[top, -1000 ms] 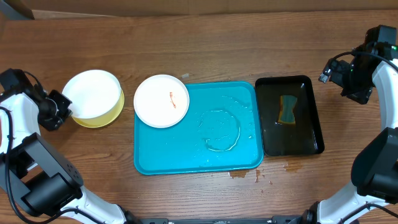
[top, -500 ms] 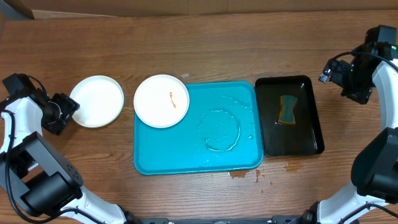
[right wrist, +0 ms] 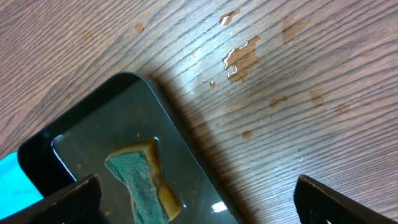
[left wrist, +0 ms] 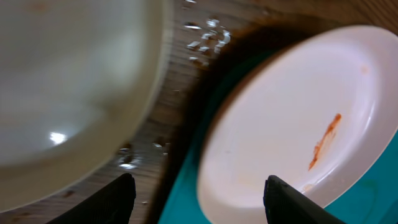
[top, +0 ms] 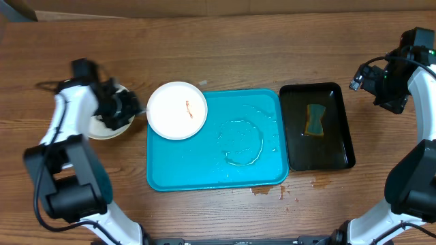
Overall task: Clean dirty plates on tray and stack at the side
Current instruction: 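Move the left gripper to the last white plate's rim on the teal tray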
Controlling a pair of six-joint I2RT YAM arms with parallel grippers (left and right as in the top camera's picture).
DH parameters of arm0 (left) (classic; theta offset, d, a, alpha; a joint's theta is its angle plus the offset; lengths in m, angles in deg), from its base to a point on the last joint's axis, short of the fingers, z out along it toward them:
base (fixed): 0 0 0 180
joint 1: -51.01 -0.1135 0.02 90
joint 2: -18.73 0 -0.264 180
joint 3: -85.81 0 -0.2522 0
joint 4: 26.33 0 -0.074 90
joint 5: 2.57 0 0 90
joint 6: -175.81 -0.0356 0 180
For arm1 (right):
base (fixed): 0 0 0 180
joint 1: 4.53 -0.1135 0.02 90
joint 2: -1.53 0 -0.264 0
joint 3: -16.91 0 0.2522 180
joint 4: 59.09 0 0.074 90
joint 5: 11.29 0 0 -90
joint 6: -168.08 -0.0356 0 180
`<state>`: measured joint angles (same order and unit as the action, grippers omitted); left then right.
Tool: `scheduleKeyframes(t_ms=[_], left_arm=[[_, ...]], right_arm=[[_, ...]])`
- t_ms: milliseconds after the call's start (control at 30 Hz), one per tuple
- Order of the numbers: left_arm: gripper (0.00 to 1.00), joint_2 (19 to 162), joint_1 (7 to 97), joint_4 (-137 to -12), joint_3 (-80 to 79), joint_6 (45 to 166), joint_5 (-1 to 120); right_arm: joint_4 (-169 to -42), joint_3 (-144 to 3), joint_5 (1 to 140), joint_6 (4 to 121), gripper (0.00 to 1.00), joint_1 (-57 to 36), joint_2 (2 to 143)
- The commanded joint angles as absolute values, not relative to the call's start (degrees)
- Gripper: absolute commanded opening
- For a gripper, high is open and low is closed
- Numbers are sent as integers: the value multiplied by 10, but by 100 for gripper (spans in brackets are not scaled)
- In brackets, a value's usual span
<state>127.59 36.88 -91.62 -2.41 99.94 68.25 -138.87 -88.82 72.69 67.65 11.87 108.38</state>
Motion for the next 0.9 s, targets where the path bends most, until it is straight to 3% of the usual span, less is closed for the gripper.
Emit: scheduleKeyframes(t_ms=[0,33,100,867], left_arm=[[67,1256,409,-908,-26,997,732],[66,1256,417,-905,-26,1002,741],[52,1256,432,-899,-26,1006,750],[44,1264,491,-880,-30,1026,881]], right_arm=[[-1387,-893,726,676,100,117,1081],[-1387,-893,726,676,100,117,1081],[-1387,-893,726,676,100,117,1081],[-1387,-893,726,676,100,117,1081]])
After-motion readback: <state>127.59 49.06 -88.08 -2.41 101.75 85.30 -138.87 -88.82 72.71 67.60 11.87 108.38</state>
